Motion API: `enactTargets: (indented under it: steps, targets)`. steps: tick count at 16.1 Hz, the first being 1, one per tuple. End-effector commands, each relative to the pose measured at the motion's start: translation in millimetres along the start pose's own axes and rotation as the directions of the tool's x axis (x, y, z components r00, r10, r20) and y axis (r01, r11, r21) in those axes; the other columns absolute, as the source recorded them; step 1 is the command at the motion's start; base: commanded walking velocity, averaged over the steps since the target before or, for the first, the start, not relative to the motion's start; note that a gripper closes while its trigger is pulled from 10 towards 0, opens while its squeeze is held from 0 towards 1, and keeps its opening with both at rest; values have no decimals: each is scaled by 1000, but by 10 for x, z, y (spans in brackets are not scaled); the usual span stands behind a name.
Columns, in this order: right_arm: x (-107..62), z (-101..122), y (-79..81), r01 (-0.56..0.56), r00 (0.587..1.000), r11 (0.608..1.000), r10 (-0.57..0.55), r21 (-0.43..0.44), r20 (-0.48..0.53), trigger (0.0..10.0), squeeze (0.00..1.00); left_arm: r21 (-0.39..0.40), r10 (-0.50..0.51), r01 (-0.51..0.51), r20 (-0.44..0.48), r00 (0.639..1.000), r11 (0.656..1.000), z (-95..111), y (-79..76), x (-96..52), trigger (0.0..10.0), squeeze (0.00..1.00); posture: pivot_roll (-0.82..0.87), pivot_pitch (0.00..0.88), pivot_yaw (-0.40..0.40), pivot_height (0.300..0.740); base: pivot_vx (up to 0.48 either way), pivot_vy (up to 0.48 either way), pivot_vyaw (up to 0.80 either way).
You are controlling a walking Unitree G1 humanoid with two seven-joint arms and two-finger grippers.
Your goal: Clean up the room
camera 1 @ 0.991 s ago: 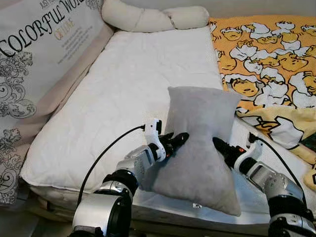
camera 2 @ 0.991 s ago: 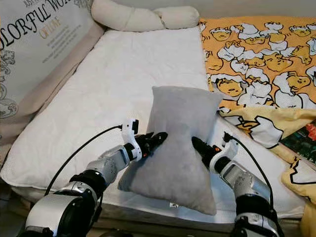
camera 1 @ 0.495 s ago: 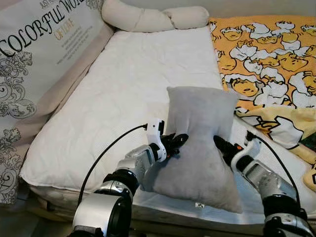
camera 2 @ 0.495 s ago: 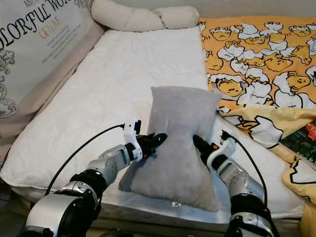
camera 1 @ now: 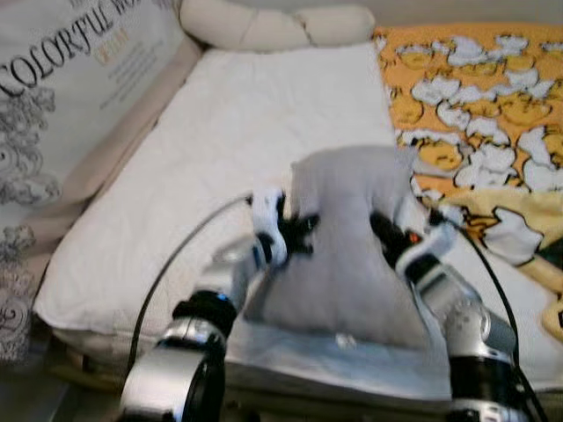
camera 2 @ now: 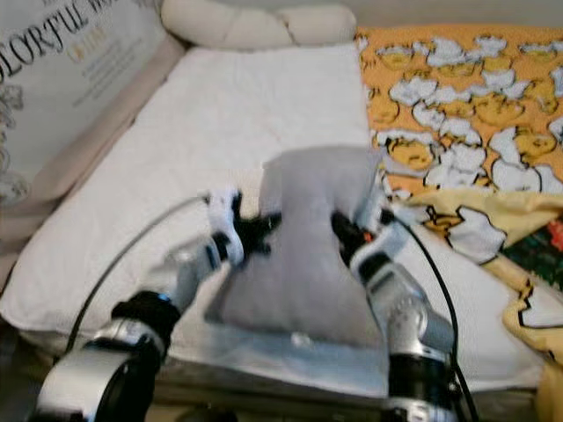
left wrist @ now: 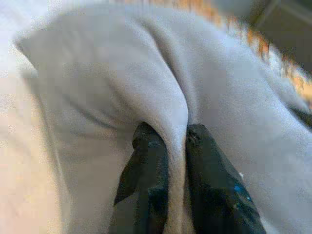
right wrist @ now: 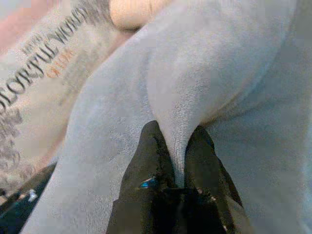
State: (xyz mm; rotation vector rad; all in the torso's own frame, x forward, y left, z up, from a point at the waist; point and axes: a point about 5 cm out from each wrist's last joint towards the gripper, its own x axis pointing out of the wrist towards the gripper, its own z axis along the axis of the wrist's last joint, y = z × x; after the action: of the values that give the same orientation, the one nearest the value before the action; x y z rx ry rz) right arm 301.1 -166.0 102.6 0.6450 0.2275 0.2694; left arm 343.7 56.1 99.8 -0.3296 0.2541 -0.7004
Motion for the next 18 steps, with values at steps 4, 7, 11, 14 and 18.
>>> enactTargets:
  steps: [4,7,11,14,18]
  targets:
    - [64,150,479,-92,995,992,95,-87,31,1020,0,140,65,-100,231,971,985,564,-118,-161,0,0,-60,0,64,740,0,0,0]
    - [19,146,645,-66,995,966,82,-249,53,10000,0,360,130,-205,223,966,910,563,-106,-420,10000,0,-39,0,55,740,0,0,0]
    - [-15,97,677,27,998,928,-4,-371,64,10000,0,364,228,-300,228,947,882,558,-41,-640,10000,0,-12,0,33,740,0,74,0]
    - [-38,101,679,59,996,924,-28,-379,88,10000,0,358,311,-371,214,926,857,486,52,-789,10000,0,-1,0,20,740,0,296,0]
    - [-80,-18,666,31,999,914,-12,-404,50,10000,0,345,345,-397,206,916,850,491,53,-851,10000,0,6,0,18,740,0,298,0]
